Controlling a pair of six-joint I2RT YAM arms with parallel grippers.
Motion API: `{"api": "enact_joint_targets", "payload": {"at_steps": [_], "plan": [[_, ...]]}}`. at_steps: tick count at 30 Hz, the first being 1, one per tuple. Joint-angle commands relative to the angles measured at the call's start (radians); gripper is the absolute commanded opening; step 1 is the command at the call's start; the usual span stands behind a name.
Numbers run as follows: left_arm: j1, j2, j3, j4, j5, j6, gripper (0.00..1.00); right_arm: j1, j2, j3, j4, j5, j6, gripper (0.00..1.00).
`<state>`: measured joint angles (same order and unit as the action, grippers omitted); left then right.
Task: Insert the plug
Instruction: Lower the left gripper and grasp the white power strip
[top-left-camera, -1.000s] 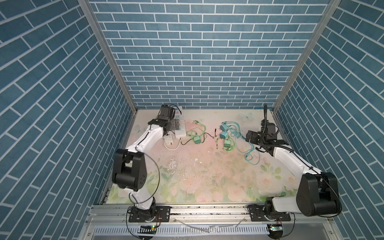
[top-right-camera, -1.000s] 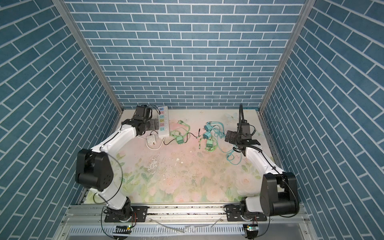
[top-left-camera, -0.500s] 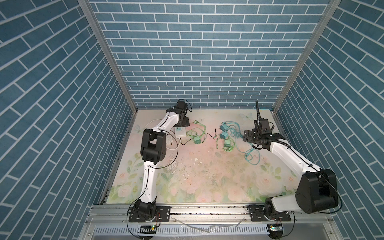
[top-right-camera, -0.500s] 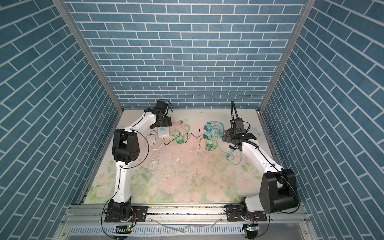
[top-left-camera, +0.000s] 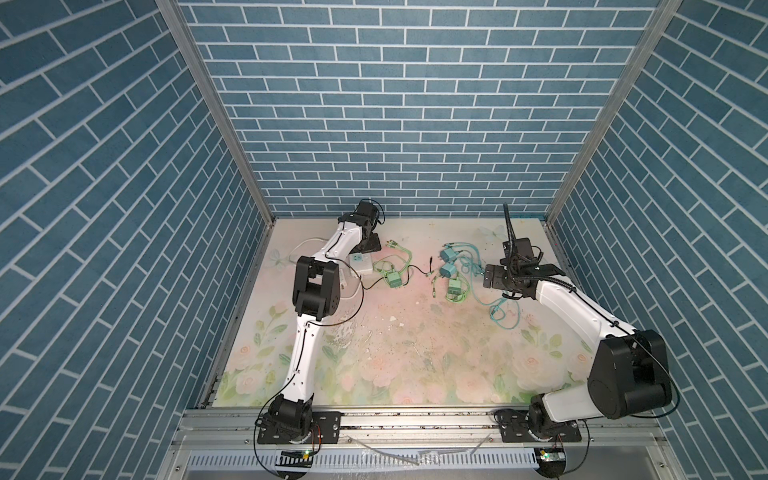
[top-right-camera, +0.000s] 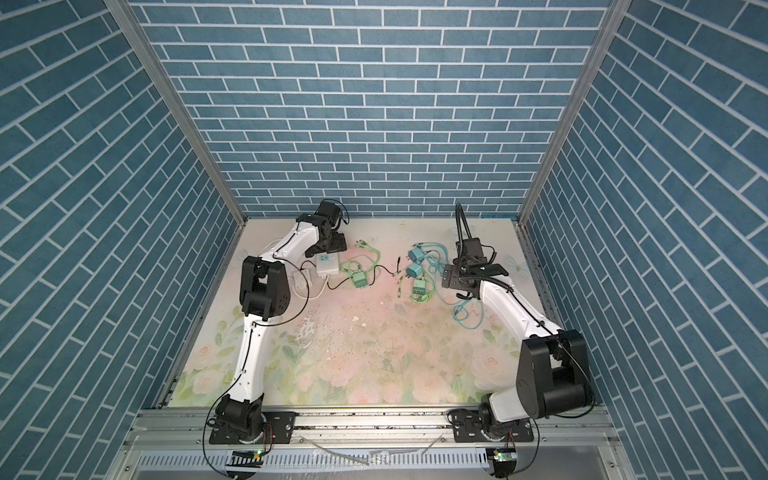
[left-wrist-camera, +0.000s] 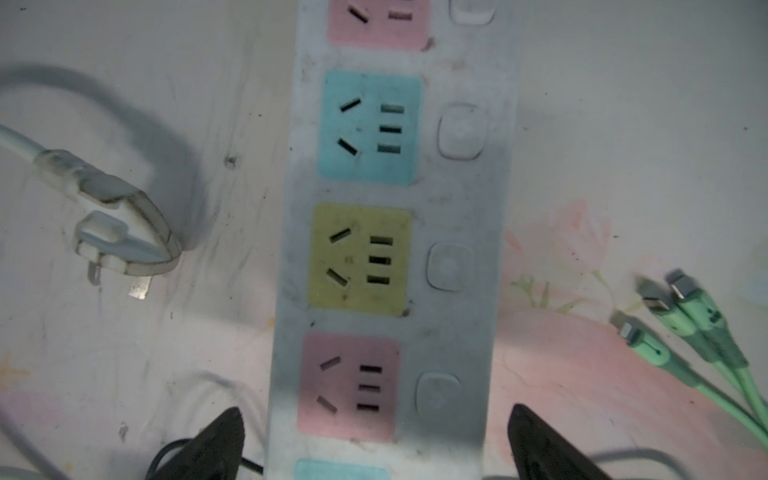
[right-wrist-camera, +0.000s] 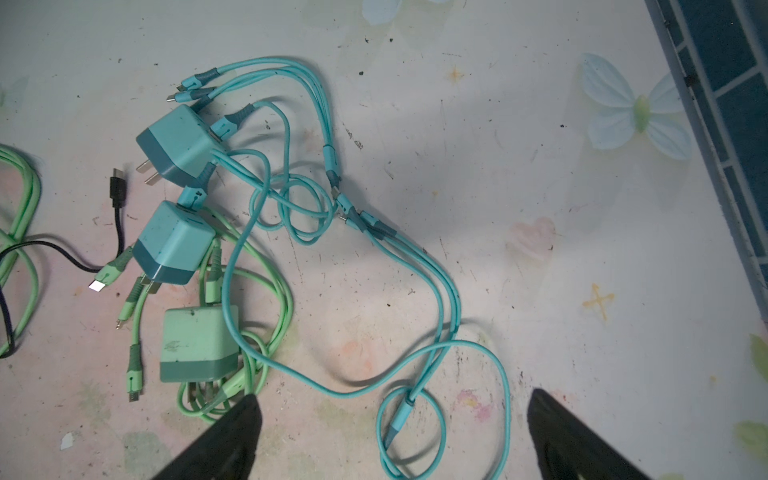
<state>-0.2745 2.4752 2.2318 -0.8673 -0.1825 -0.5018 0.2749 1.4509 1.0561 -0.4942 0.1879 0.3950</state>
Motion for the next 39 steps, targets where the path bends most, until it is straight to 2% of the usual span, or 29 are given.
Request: {"api": "enact_joint_targets", "payload": {"at_steps": [1, 6, 13, 17, 24, 29, 33, 39], "plan": [[0.02, 0.048, 0.057, -0.042, -0.014, 0.002, 0.99, 0.006, -0.009, 0.055, -0.029, 0.013, 0.001, 0.99], [0.03, 0.108, 0.142, -0.076, -0.001, 0.04, 1.0, 0.008, -0.004, 0.047, -0.037, 0.012, 0.008, 0.99], [0.031, 0.146, 0.163, -0.057, 0.044, 0.074, 0.99, 0.008, 0.0, 0.026, -0.043, 0.016, 0.025, 0.99], [0.03, 0.161, 0.164, -0.053, 0.067, 0.103, 0.96, 0.009, 0.011, 0.03, -0.053, 0.01, 0.032, 0.99], [0.031, 0.156, 0.164, -0.047, 0.113, 0.162, 0.78, 0.011, 0.023, 0.045, -0.059, -0.012, 0.007, 0.99], [0.031, 0.132, 0.16, -0.051, 0.11, 0.196, 0.59, 0.018, 0.012, 0.041, -0.077, -0.007, 0.0, 0.99], [0.031, 0.09, 0.17, -0.068, 0.125, 0.231, 0.55, 0.022, 0.003, 0.038, -0.08, -0.02, 0.002, 0.99], [0.019, -0.056, 0.18, -0.13, 0.104, 0.329, 0.53, 0.025, -0.001, 0.053, -0.093, -0.057, -0.023, 0.99]]}}
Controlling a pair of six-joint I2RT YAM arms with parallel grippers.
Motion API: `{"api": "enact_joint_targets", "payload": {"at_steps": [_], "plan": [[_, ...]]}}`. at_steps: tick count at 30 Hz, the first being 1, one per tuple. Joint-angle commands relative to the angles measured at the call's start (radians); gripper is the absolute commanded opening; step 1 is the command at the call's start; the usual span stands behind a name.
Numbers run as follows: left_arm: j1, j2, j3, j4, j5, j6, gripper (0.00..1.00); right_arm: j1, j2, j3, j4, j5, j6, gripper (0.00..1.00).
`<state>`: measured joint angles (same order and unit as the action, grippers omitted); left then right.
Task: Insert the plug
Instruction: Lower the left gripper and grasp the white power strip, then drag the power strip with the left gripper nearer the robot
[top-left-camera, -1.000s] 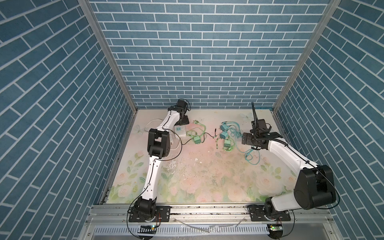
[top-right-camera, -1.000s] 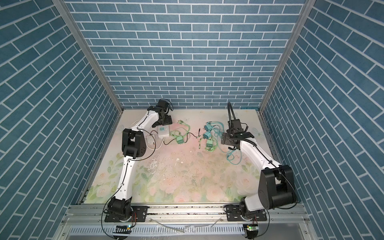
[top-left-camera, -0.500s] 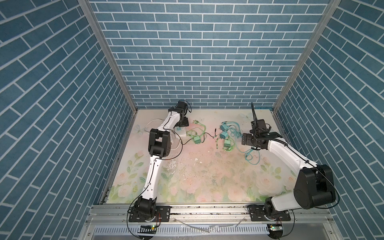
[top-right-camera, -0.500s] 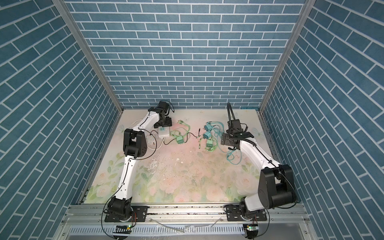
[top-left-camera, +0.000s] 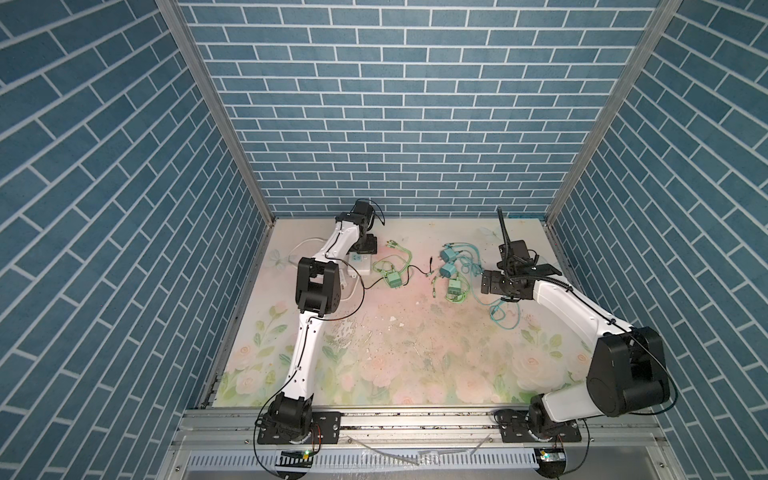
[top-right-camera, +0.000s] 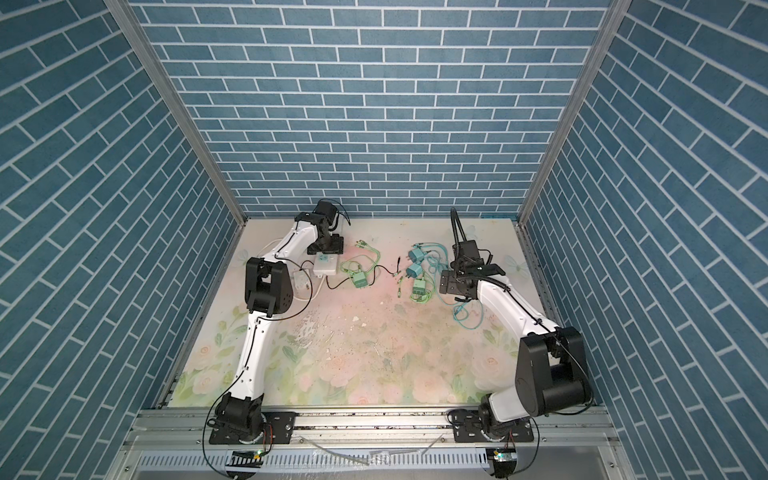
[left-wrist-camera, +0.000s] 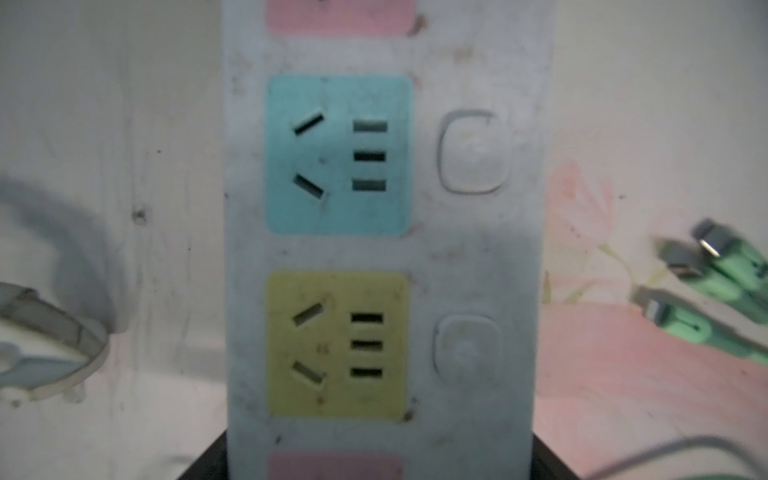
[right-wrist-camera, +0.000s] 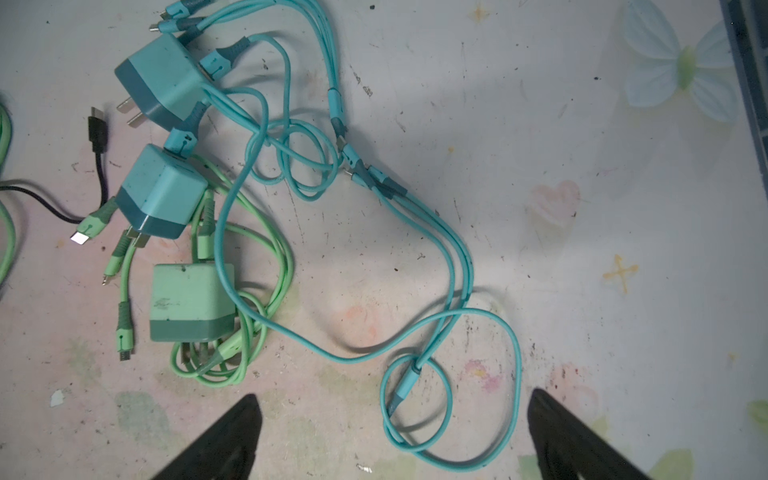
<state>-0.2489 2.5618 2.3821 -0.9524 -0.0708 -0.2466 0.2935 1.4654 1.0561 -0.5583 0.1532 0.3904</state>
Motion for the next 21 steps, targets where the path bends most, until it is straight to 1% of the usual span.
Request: {"api": "enact_joint_targets", "payload": {"at_steps": [1, 6, 7, 9, 11, 15, 19, 21], "plan": [[-0.009, -0.175, 0.025, -0.054, -0.001, 0.095, 0.53, 0.007, -0.018, 0.053, -0.031, -0.016, -0.025, 0.99], [-0.06, -0.337, -0.059, -0.088, -0.054, 0.226, 0.51, 0.007, -0.036, 0.058, -0.052, 0.006, -0.052, 0.99], [-0.073, -0.377, -0.092, -0.089, -0.053, 0.251, 0.51, 0.007, -0.042, 0.059, -0.057, 0.016, -0.059, 0.99], [-0.1, -0.451, -0.164, -0.084, -0.013, 0.295, 0.51, 0.006, -0.054, 0.063, -0.069, 0.036, -0.075, 0.99], [-0.136, -0.548, -0.267, -0.051, 0.022, 0.326, 0.51, 0.006, -0.07, 0.071, -0.086, 0.061, -0.086, 0.99], [-0.208, -0.726, -0.494, 0.036, 0.041, 0.372, 0.51, 0.004, -0.106, 0.07, -0.118, 0.081, -0.089, 0.99], [-0.24, -0.889, -0.726, 0.111, 0.04, 0.351, 0.5, 0.0, -0.148, 0.057, -0.167, 0.098, -0.064, 0.99], [-0.259, -0.976, -0.866, 0.186, 0.027, 0.358, 0.5, -0.005, -0.171, 0.045, -0.193, 0.094, -0.048, 0.99]]}}
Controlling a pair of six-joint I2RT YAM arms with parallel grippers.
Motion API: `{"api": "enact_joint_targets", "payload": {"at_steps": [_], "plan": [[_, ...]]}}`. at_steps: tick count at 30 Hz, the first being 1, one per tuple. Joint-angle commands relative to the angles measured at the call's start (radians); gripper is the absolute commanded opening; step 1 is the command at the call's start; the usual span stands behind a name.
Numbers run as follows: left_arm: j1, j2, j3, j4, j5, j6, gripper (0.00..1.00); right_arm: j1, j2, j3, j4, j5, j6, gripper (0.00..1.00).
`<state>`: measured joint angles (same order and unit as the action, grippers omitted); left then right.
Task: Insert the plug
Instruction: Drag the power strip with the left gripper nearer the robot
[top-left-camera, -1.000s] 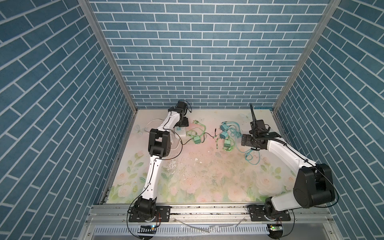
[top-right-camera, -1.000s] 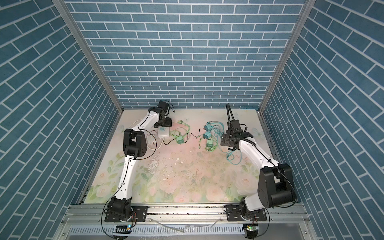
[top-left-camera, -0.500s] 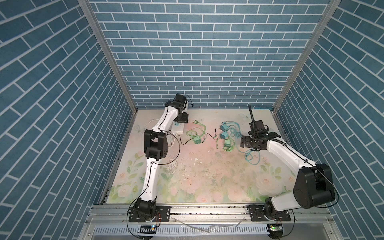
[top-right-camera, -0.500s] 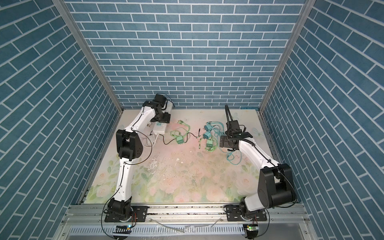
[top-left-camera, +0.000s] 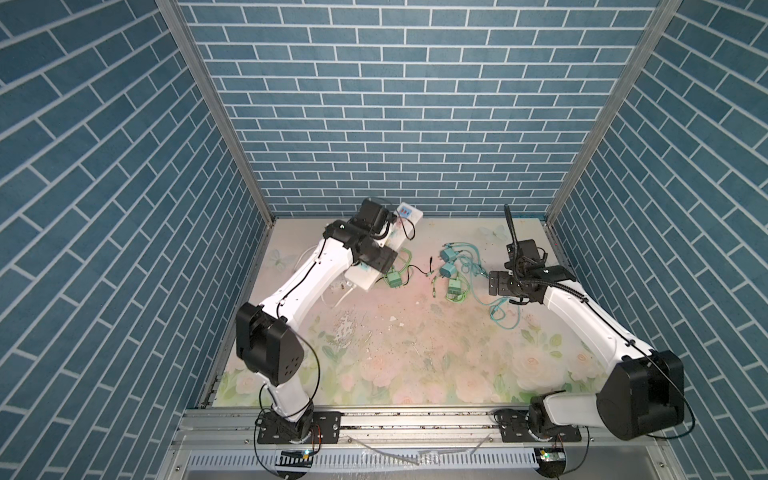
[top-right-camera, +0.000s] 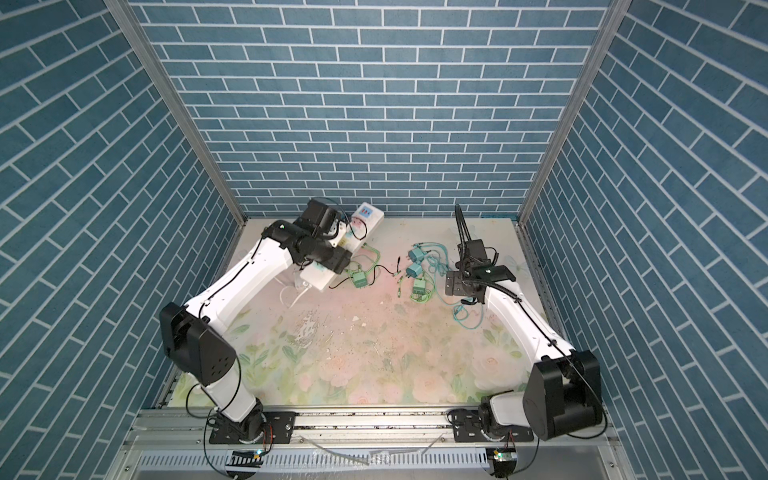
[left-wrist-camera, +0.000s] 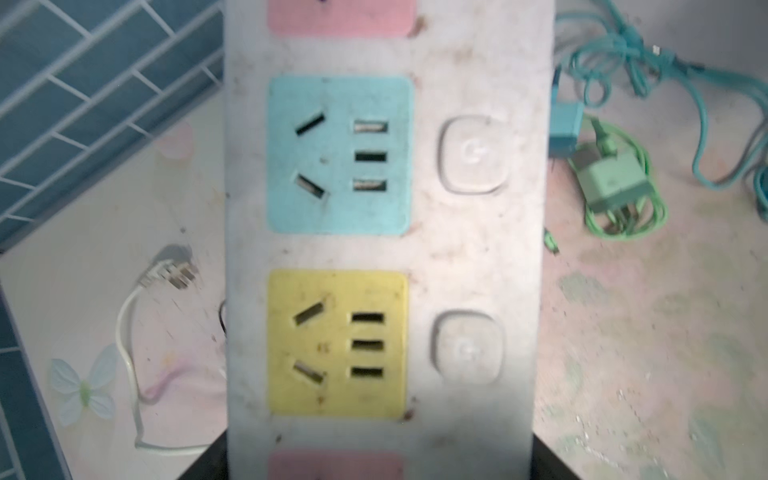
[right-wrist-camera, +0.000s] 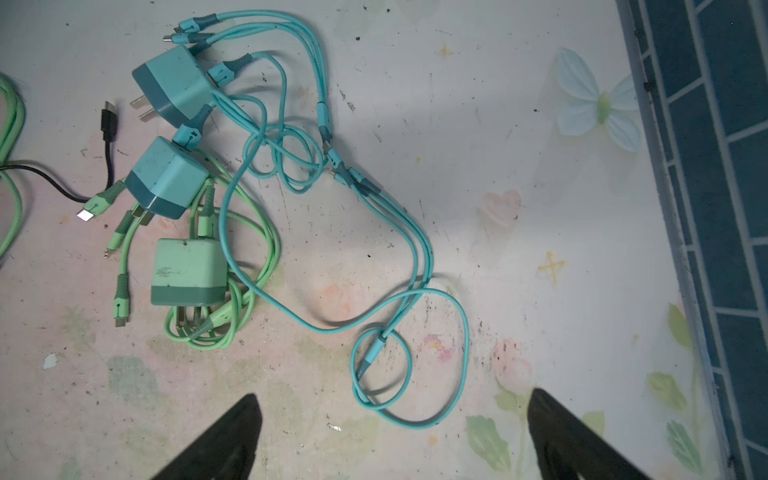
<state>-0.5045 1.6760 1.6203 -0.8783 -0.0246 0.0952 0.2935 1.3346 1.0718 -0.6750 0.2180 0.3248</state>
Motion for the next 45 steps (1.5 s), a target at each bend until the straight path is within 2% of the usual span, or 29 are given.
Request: {"api": "enact_joint_targets", "payload": {"at_steps": [1, 4, 6, 8, 11, 14, 17, 20, 22, 30, 45], "plan": [[-0.018, -0.142, -0.188, 0.162, -0.012, 0.041, 0.5, -0.007, -0.053, 0.018, -0.086, 0.029, 0.027, 0.99], [-0.089, -0.298, -0.415, 0.338, -0.034, 0.132, 0.51, -0.015, -0.09, -0.02, -0.099, 0.031, 0.044, 0.99], [-0.122, -0.382, -0.521, 0.432, -0.01, 0.177, 0.49, -0.023, -0.109, -0.045, -0.101, 0.039, 0.055, 0.99], [-0.14, -0.441, -0.589, 0.487, 0.022, 0.19, 0.5, -0.031, -0.131, -0.079, -0.092, 0.041, 0.067, 0.99], [-0.148, -0.461, -0.612, 0.474, 0.054, 0.192, 0.51, -0.037, -0.153, -0.128, -0.064, 0.028, 0.082, 0.99], [-0.169, -0.413, -0.595, 0.414, 0.074, 0.211, 0.52, -0.04, -0.161, -0.162, -0.044, 0.001, 0.089, 0.99], [-0.214, -0.33, -0.57, 0.37, 0.085, 0.246, 0.45, -0.04, -0.173, -0.189, -0.033, -0.005, 0.094, 0.99], [-0.261, -0.247, -0.556, 0.361, 0.062, 0.265, 0.53, -0.04, -0.19, -0.209, -0.028, -0.009, 0.096, 0.99], [-0.289, -0.219, -0.559, 0.362, 0.07, 0.278, 0.55, -0.04, -0.201, -0.216, -0.032, -0.009, 0.093, 0.99], [-0.405, -0.181, -0.613, 0.436, 0.071, 0.314, 0.51, -0.042, -0.194, -0.202, -0.052, -0.004, 0.101, 0.99], [-0.586, -0.116, -0.736, 0.541, 0.058, 0.351, 0.52, -0.041, -0.139, -0.205, -0.004, -0.081, 0.12, 0.99]]}}
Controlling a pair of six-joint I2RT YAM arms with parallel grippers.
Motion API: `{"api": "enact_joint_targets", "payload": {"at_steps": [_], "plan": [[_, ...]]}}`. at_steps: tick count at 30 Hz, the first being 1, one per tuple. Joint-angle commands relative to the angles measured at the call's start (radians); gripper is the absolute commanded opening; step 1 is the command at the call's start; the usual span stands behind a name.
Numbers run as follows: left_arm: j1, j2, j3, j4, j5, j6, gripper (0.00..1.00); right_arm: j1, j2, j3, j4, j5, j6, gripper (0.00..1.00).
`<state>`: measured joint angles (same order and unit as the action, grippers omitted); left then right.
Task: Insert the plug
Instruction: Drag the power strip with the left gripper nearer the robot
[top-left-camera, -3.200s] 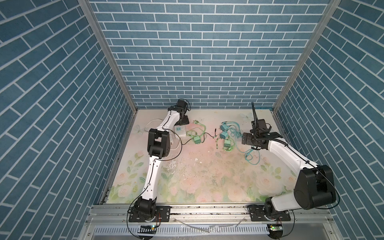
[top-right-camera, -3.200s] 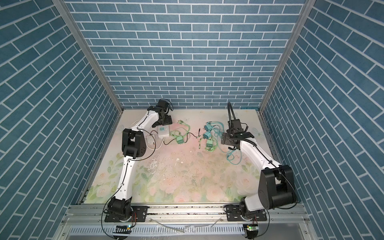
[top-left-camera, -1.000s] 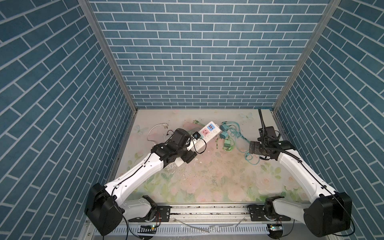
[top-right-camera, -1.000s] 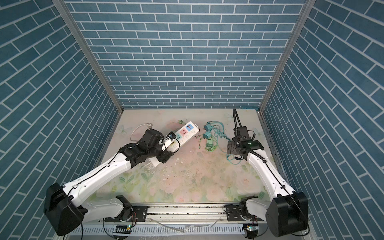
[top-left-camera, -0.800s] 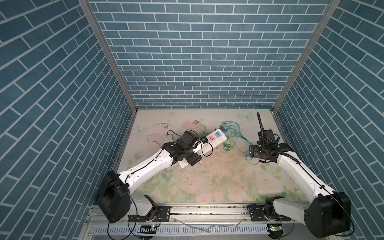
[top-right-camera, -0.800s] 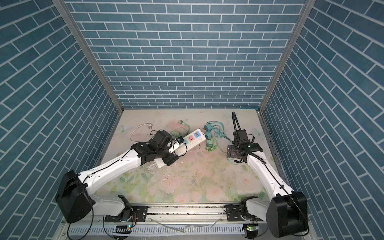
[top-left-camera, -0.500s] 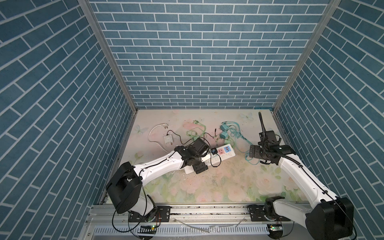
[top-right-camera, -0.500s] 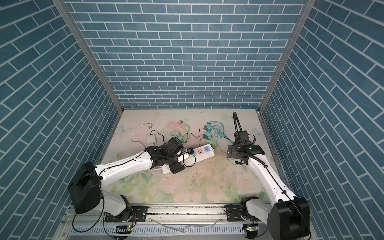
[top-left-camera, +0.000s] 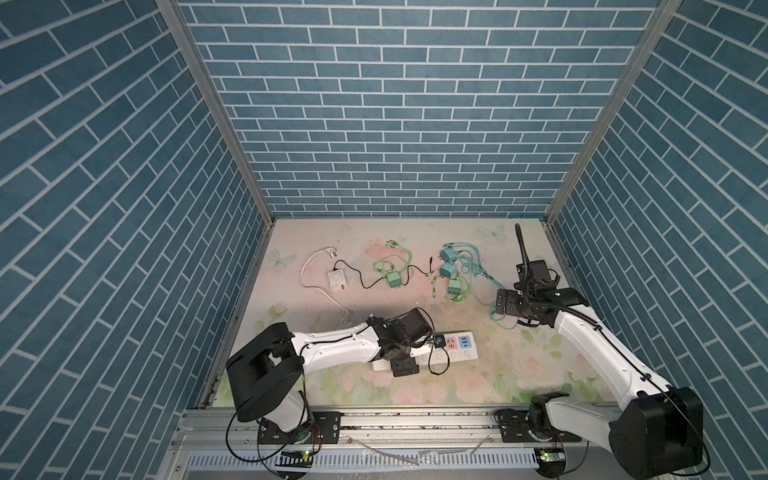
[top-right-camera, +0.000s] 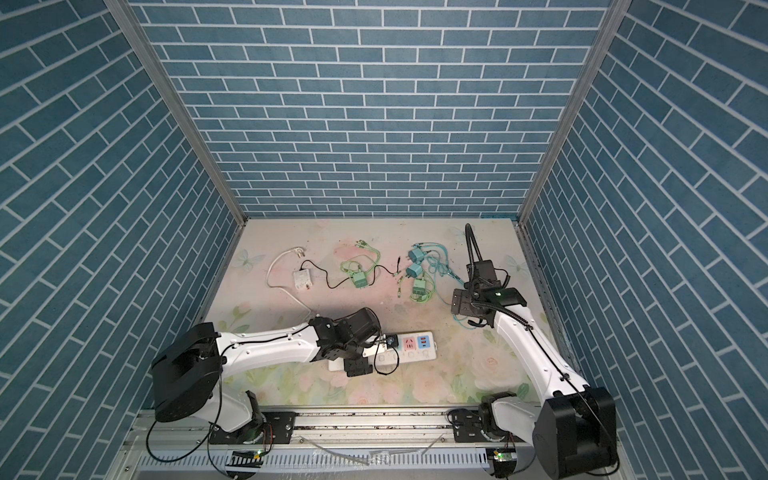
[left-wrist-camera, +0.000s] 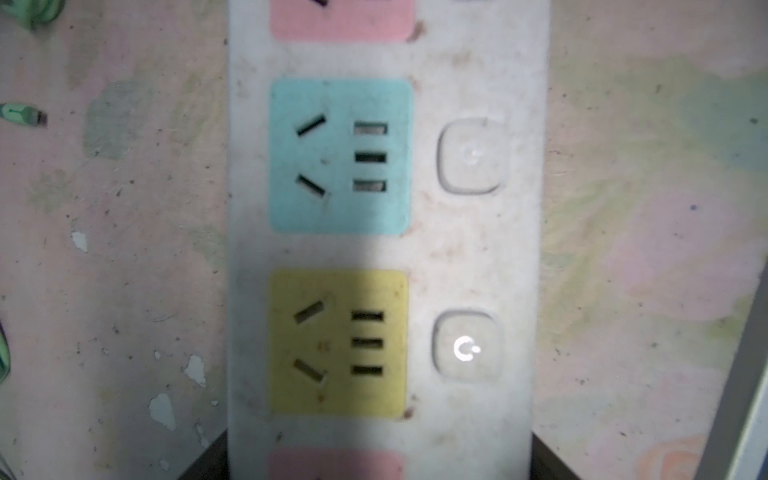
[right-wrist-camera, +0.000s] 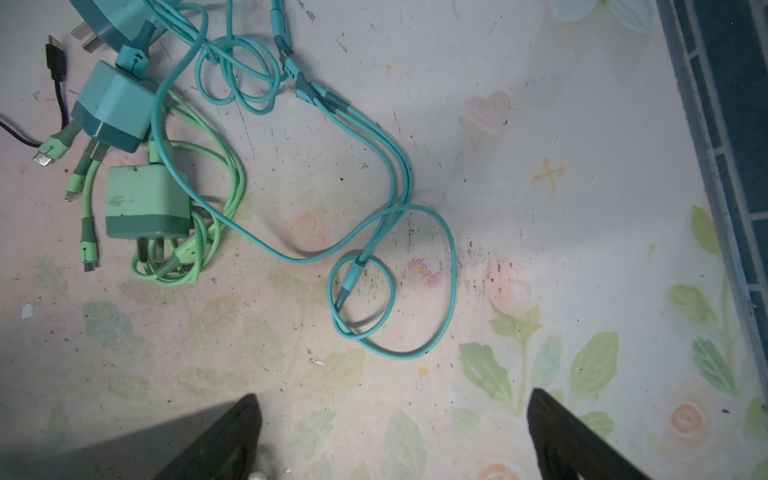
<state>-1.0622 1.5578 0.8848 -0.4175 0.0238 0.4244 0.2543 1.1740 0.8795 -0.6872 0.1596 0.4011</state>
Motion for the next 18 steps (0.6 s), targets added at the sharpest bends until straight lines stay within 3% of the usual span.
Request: {"api": "enact_joint_targets", "payload": {"at_steps": [1, 11, 18], "plan": [[-0.033, 0.013, -0.004, 0.086, 0.008, 0.029, 0.5, -0.003, 0.028, -0.014, 0.012, -0.027, 0.047, 0.99], [-0.031, 0.083, -0.051, 0.205, -0.036, 0.06, 0.54, -0.003, 0.032, -0.042, 0.04, -0.06, 0.096, 0.99], [-0.027, 0.154, -0.021, 0.173, -0.061, 0.06, 0.59, -0.001, 0.033, -0.046, 0.032, -0.06, 0.1, 0.99]]}}
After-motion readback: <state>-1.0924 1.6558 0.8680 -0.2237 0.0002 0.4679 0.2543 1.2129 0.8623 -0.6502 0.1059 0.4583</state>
